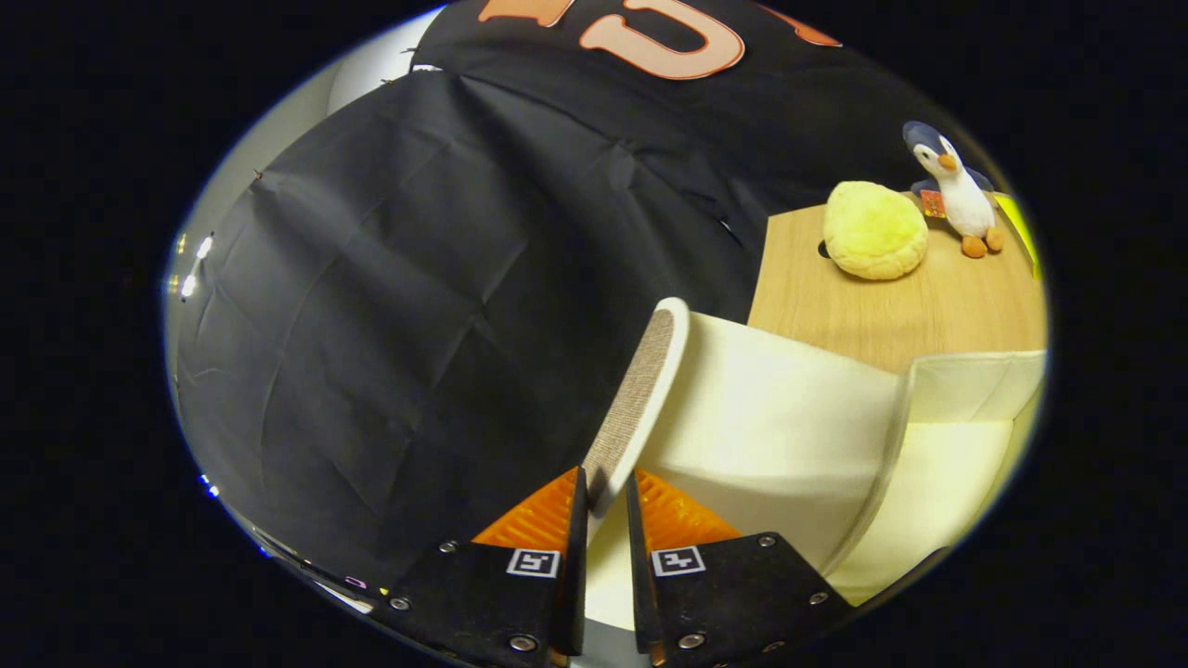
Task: Open the storage box then place both shoes into the box .Put the left shoe in first, then the right shoe, with the right side of both shoes facing outward in a uniform manner.
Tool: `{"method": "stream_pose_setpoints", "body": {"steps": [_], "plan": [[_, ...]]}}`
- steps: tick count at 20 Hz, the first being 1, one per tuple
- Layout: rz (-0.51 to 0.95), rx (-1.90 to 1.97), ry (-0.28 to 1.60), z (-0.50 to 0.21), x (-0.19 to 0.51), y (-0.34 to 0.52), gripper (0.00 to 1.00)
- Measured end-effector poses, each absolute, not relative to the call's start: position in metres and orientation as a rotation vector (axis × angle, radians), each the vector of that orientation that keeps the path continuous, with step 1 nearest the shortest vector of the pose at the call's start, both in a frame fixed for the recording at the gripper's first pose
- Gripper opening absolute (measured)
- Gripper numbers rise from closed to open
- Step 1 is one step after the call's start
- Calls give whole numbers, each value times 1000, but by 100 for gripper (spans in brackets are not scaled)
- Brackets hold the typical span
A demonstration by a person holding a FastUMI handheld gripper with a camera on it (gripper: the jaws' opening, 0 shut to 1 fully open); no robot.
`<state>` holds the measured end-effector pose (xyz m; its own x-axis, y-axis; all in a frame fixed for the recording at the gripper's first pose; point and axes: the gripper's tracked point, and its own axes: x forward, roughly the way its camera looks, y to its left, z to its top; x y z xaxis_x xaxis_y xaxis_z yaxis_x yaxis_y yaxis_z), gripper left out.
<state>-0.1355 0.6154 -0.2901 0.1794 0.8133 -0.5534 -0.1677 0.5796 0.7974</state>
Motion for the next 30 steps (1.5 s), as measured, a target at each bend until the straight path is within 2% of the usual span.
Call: {"method": "stream_pose_setpoints", "body": {"steps": [1, 2, 4, 5, 6, 7, 9, 11, 13, 20, 26, 30], "plan": [[760, 654, 1194, -293, -135, 609, 17], [755, 655, 1199, -295, -134, 603, 16], [741, 661, 1193, -294, -132, 584, 22], [730, 644, 1182, -293, -130, 570, 33], [716, 619, 1168, -294, -128, 555, 38], [703, 591, 1151, -297, -127, 539, 50], [670, 532, 1110, -302, -122, 505, 64], [626, 482, 1077, -306, -118, 467, 75], [580, 433, 1037, -312, -114, 429, 79], [406, 175, 927, -341, -112, 285, 81], [250, 25, 1038, -397, -158, 191, 81], [214, -75, 1132, -434, -196, 152, 81]]}}
